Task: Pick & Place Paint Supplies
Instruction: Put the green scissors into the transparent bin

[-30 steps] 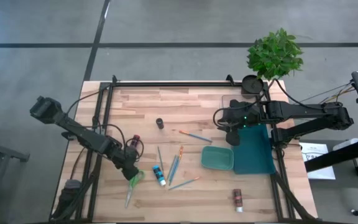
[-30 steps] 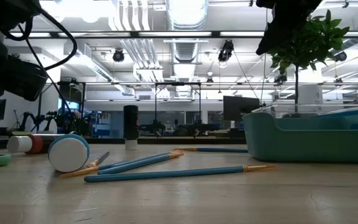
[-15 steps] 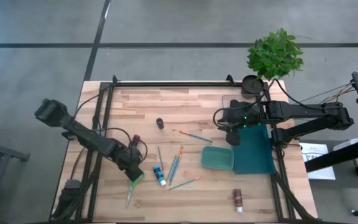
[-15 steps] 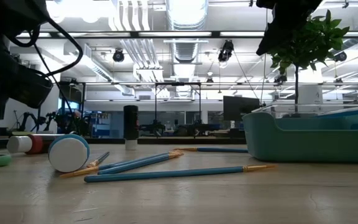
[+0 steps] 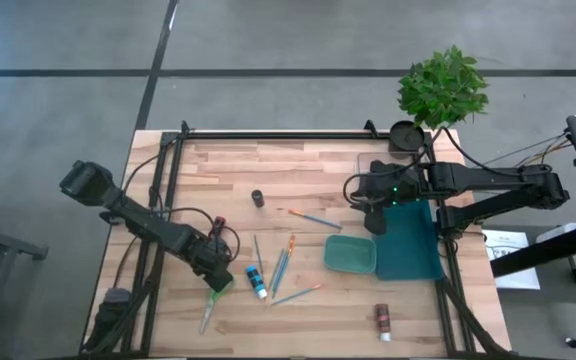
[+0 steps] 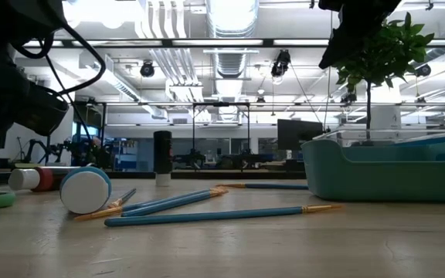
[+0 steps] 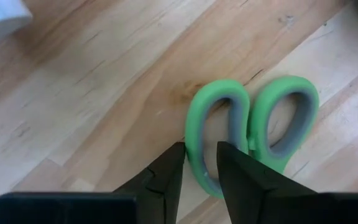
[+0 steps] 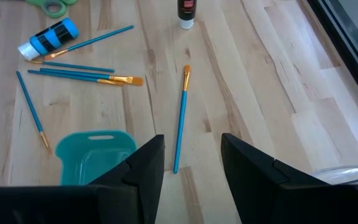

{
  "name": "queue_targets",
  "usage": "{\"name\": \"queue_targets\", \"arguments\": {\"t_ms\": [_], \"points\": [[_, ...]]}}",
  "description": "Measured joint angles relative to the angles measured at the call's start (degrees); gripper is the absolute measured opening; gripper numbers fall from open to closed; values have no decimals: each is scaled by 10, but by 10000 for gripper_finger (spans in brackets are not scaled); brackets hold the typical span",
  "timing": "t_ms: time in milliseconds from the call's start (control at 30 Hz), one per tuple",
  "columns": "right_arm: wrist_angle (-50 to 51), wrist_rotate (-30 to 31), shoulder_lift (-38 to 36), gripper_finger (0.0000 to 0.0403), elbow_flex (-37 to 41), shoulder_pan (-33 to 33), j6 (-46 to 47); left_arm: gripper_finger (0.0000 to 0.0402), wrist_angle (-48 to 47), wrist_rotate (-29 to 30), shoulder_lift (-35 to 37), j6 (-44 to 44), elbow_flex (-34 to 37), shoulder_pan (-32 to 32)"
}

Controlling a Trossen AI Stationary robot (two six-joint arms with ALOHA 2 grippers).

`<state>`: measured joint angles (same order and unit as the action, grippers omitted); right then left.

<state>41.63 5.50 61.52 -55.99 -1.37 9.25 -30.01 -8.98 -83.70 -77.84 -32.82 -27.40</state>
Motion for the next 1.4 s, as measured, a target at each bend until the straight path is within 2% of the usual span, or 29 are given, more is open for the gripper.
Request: {"name": "queue_targets", "arguments": {"t_ms": [300,600,767,1000,1100,1267,1400], "points": [[0,0,0,157,0,0,-1,16,-10,9,0,11,0,1],[-1,-2,0,157,0,0,-3,14,-13,18,26,39,3,2],[-2,-2,0,157,0,0,-6,12,-47,70,81,54,14,4],[-3,-6,0,157,0,0,-13,7,-6,99,156,82,12,4],[-5,-14,0,157,0,0,-16,2,43,102,182,112,11,3],[-5,-15,0,157,0,0,-20,2,138,138,219,180,10,5],[-5,-15,0,157,0,2,-20,3,132,146,229,185,10,5]]}}
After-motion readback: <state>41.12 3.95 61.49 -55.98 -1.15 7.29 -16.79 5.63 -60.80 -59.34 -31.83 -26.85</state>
